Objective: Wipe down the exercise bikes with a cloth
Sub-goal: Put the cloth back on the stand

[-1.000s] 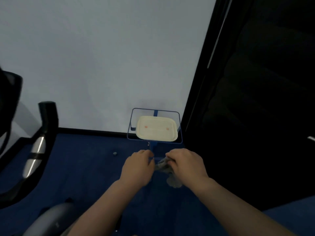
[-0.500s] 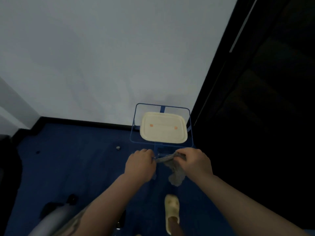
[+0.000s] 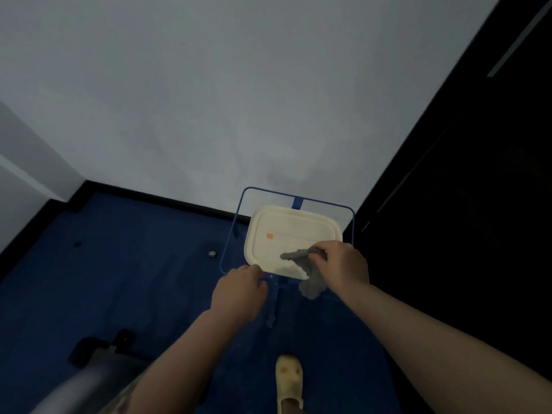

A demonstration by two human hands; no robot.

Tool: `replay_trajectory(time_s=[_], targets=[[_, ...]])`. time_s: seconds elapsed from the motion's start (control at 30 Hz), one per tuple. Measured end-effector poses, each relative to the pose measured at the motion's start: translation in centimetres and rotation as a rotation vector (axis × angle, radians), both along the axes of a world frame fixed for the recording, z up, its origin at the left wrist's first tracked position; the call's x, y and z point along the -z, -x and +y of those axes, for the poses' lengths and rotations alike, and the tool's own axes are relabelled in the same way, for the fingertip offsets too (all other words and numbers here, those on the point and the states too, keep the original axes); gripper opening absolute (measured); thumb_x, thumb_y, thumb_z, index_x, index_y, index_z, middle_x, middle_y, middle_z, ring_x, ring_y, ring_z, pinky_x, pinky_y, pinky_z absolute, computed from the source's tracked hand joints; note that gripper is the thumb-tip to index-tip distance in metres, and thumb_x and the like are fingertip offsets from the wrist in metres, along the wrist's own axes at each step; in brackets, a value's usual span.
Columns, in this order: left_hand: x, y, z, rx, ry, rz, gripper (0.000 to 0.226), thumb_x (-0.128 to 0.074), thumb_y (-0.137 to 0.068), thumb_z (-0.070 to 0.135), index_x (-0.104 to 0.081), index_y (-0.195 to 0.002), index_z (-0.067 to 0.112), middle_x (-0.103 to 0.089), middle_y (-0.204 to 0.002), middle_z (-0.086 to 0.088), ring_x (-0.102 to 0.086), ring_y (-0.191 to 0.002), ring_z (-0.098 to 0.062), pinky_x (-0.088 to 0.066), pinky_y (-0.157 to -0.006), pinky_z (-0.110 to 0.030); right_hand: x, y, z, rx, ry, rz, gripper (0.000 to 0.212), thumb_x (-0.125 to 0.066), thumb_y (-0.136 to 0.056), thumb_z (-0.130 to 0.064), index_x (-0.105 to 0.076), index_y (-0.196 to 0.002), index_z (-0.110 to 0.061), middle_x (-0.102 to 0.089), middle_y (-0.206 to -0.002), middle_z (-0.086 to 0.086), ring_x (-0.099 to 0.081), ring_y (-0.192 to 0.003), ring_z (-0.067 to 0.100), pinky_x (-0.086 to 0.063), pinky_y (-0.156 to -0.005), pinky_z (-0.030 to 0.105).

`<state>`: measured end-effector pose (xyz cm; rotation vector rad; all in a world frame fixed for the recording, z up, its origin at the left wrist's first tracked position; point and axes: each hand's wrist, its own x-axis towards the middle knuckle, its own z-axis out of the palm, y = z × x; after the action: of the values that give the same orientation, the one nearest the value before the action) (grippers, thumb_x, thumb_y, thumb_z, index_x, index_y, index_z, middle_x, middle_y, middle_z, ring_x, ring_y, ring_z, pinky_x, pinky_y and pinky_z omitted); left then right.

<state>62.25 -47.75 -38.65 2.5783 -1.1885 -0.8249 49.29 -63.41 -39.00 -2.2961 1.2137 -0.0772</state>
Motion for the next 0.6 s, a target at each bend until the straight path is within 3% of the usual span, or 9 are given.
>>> replay_trajectory(time_s=[0.2,0.3,0.47,0.6], targets=[[2.0,-0.6,-0.9,-0.169,-0.016,0.094,0.028,-0.042,-0.094,0.028,-0.058,-0.115,0.019,-0.06,-0.118,0.0,-0.057,-0.104,-0.02,-0.047,-0.089,-0.037,4.0,-3.9,-5.0,0.022,0.076,0.096,0.021,-0.053,-0.093,-0.03,-0.07,-0.089,-0.019,-0.069,-0.091,0.002,-0.062,-0.081,0.02,-0.041,-0.054,0.027],[3.0,-0.7,-0.1,-0.224,-0.012,0.125,0.029,-0.043,-0.094,0.031,-0.056,-0.12,0.026,-0.059,-0.123,0.005,-0.054,-0.11,-0.015,-0.044,-0.091,-0.03,5.5,-5.3,-6.0,0.009,0.029,0.095,0.022,-0.052,-0.094,-0.029,-0.069,-0.088,-0.017,-0.068,-0.091,0.002,-0.063,-0.082,0.022,-0.046,-0.057,0.029],[2.7,-1.6,1.5,-0.301,-0.035,0.099,0.027,-0.043,-0.093,0.033,-0.057,-0.116,0.027,-0.059,-0.119,0.006,-0.055,-0.105,-0.014,-0.042,-0.082,-0.027,7.0,-6.3,-4.2,-0.146,-0.122,0.125,0.017,-0.054,-0.093,-0.027,-0.068,-0.101,-0.022,-0.066,-0.104,0.001,-0.063,-0.092,0.022,-0.053,-0.074,0.034],[0.9,-2.0,2.6,-0.313,0.009,0.088,0.025,-0.043,-0.092,0.03,-0.058,-0.111,0.026,-0.06,-0.113,0.006,-0.054,-0.096,-0.011,-0.042,-0.079,-0.027,6.8,-5.6,-0.8,-0.148,-0.152,0.126,0.017,-0.055,-0.091,-0.03,-0.067,-0.103,-0.025,-0.067,-0.102,-0.002,-0.062,-0.088,0.018,-0.053,-0.073,0.033]])
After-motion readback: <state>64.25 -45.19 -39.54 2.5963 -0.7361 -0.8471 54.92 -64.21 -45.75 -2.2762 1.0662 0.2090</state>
